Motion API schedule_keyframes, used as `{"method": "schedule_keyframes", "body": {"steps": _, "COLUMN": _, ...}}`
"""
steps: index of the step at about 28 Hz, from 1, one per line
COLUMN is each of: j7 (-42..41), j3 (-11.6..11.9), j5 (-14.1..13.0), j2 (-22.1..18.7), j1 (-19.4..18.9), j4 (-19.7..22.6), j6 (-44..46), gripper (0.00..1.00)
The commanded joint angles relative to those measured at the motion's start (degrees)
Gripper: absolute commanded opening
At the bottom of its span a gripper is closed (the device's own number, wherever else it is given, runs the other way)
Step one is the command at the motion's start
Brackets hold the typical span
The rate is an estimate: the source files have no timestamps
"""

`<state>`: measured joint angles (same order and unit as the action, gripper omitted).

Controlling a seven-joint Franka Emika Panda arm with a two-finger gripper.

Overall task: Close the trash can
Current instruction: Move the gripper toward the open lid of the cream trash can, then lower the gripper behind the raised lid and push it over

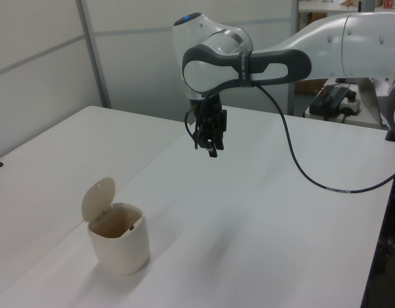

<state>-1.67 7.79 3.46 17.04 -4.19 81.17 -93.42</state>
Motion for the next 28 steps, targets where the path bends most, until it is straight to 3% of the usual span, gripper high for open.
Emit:
{"method": "schedule_keyframes", "body": {"steps": 1, "j7": -0.35, "j3": 0.21, "j5": -1.26, "j2": -1.13, "j1": 0.14, "j4": 1.00, "j6": 0.96, "gripper": 0.00}}
{"method": "schedule_keyframes", "body": {"steps": 10, "j7": -0.18, "j3": -0.14, "j5": -1.52, "j2": -0.52, "j1": 0.14, "j4": 1.00, "j6": 0.26, "gripper": 0.00}}
{"method": "schedule_keyframes", "body": {"steps": 14, "j7": 0.52, "j3": -0.58, "j5": -3.01, "j2": -0.08, "j1": -0.03, "j4": 1.00, "j6": -2.11, "gripper": 0.00}}
{"method": "schedule_keyframes", "body": {"steps": 18, "j7": 3.24, "j3": -0.93, "j5": -4.95, "j2": -0.16, "j1": -0.56, "j4": 0.65, "j6": -7.99, "gripper": 0.00}}
{"method": "schedule_keyframes", "body": {"steps": 24, "j7": 8.78, "j3": -4.27, "j5": -5.39, "j2": -0.08, "j1": -0.56, "j4": -0.40, "j6": -19.59, "gripper": 0.00}}
{"method": "schedule_keyframes", "body": {"steps": 28, "j7": 11.33, "j3": -6.11, "j5": -7.84, "j2": 0.45, "j1": -0.56, "j4": -0.32, "j6": -29.69, "gripper": 0.00}}
